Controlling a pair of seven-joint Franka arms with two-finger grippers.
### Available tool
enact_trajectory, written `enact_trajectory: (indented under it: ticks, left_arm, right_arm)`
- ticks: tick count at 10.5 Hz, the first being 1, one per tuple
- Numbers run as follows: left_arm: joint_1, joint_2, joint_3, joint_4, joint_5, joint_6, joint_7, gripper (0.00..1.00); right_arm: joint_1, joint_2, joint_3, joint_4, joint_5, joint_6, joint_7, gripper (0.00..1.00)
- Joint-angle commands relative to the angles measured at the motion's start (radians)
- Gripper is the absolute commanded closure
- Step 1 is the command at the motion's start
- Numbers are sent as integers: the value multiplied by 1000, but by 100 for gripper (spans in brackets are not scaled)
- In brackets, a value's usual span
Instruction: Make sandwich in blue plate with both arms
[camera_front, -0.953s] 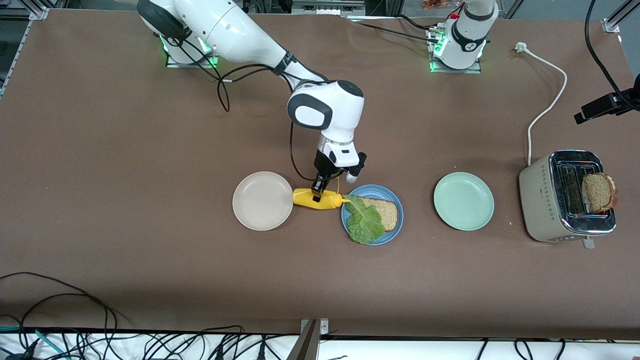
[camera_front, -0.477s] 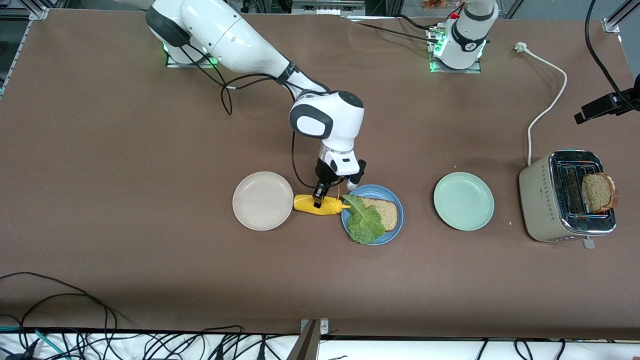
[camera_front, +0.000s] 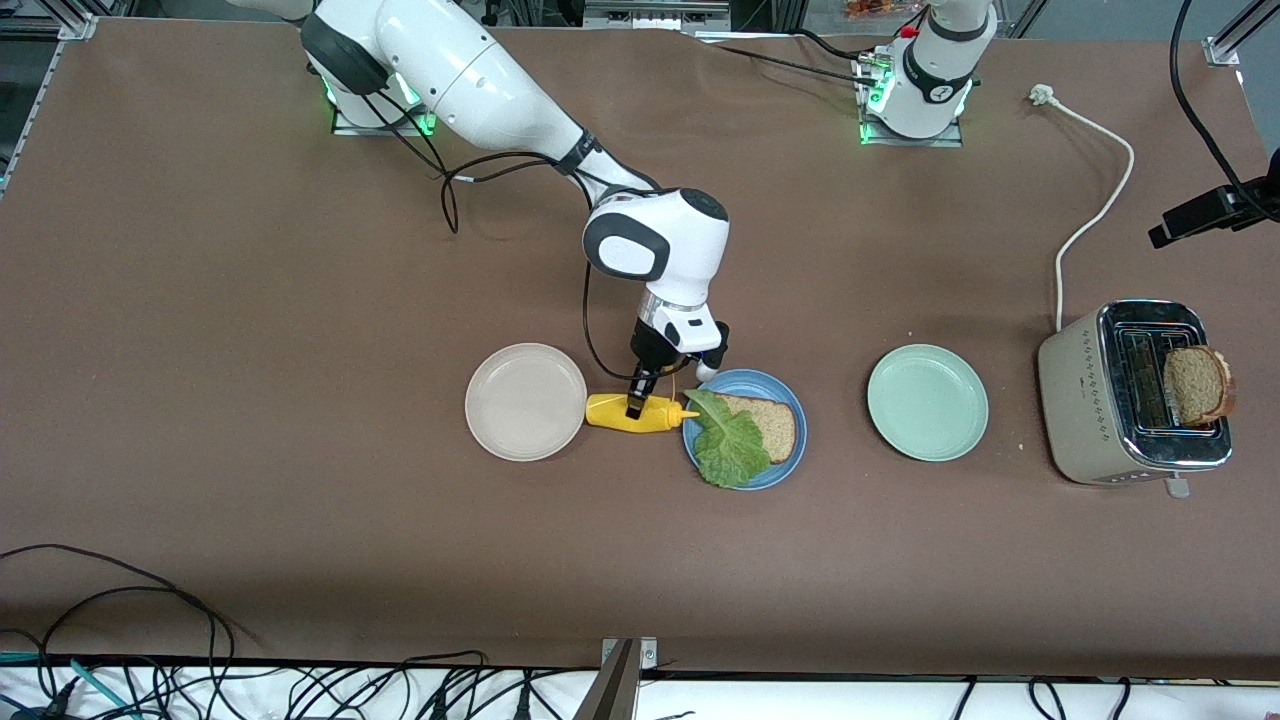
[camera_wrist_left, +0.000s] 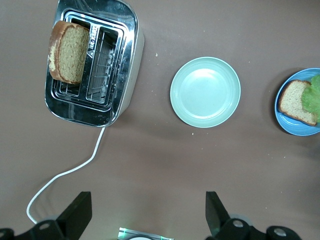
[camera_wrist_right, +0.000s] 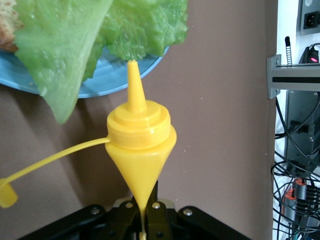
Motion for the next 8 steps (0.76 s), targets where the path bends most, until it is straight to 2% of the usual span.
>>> enact_trajectory:
  ticks: [1,3,5,8]
  left_arm:
    - [8,5,-4,17,-13,-7,10,0]
    - [8,5,-4,18,-11,-7,10,0]
    - [8,5,-4,17,-8,-7,15,0]
    - [10,16,-2,17,-8,-7,15,0]
  right_arm:
    - [15,23,-11,47,-19,-8,-29,100]
    - [11,-1,-5,48,0,-26,-52,100]
    - [11,-56,-3,47,110,-44,-55,100]
    - [11,-134,0,28,145,-121,-55,100]
